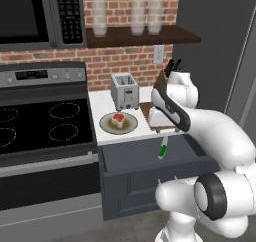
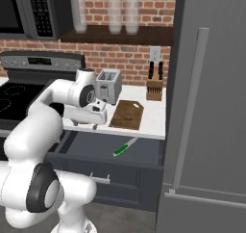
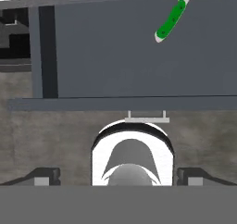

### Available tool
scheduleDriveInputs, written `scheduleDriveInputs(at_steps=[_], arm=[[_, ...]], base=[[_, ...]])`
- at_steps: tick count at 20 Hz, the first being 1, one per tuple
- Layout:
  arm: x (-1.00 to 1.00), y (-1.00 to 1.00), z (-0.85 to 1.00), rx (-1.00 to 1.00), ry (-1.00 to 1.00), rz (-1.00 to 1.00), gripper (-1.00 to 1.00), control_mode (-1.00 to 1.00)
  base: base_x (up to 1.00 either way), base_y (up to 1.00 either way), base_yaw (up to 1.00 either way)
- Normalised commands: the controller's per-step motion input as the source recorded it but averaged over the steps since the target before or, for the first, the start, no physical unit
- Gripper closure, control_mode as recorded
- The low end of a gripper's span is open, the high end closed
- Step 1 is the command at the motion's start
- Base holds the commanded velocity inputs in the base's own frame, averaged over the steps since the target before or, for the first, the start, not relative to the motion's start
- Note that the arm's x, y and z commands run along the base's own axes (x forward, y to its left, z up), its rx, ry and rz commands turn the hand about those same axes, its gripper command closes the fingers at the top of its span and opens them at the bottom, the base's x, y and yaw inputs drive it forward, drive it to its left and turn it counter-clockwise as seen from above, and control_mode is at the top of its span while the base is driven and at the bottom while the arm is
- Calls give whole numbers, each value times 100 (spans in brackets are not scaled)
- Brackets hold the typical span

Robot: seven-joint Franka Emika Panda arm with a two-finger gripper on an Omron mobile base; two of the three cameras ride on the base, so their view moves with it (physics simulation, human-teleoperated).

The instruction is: Pick up the knife from the drawer and place it on the cutting board. Then place the meat from the plate to the cutting board.

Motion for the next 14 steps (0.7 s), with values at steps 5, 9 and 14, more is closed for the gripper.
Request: scheduleDriveInputs(at_steps=[5, 9, 14], arm=[[-7, -3, -52, 0, 4, -6, -100, -100], [7, -18, -41, 1, 0, -6, -100, -100], [49, -37, -82, 2, 0, -1, -100, -100]], base=[[0, 0, 0], [0, 0, 0], [0, 0, 0]])
